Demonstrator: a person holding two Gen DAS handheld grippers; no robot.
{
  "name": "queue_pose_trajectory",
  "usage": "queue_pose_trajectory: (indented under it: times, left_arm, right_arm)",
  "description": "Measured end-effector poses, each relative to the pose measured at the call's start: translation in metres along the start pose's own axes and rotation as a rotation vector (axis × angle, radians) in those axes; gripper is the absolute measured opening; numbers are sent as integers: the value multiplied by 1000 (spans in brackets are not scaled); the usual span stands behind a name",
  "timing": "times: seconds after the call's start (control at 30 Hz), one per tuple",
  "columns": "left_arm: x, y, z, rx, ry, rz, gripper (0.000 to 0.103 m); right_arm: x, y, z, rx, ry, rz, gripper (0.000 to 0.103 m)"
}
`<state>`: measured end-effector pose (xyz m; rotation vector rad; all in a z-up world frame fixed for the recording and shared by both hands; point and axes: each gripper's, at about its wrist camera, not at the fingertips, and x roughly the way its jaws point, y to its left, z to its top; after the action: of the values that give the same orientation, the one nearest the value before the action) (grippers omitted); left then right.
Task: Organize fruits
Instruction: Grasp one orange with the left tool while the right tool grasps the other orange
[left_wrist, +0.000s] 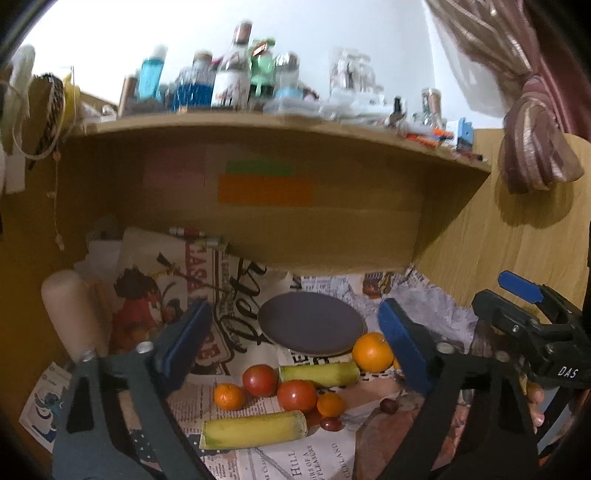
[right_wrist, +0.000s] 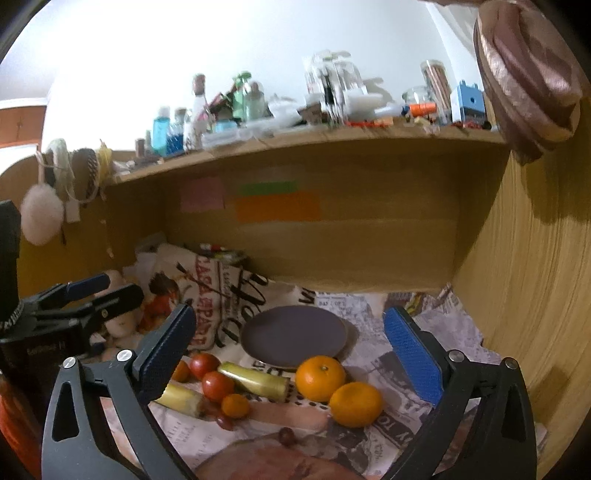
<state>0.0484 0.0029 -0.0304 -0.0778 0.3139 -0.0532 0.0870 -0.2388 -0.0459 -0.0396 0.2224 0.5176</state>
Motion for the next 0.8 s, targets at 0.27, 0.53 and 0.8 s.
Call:
queue_pose_trajectory:
  times: [0.27,0.53,0.8]
  left_arm:
    - [43,13,-12,-4,121,15,78]
    - [98,11,-21,9,279,-31,59]
    - [140,-12,-28,49,383,-104,54]
  right_arm:
    - [33,-18,-20,2,129,-48,88]
    - [68,-45,-41,32,280,-72,77]
    - [92,-64,-58,64,420,-55,75]
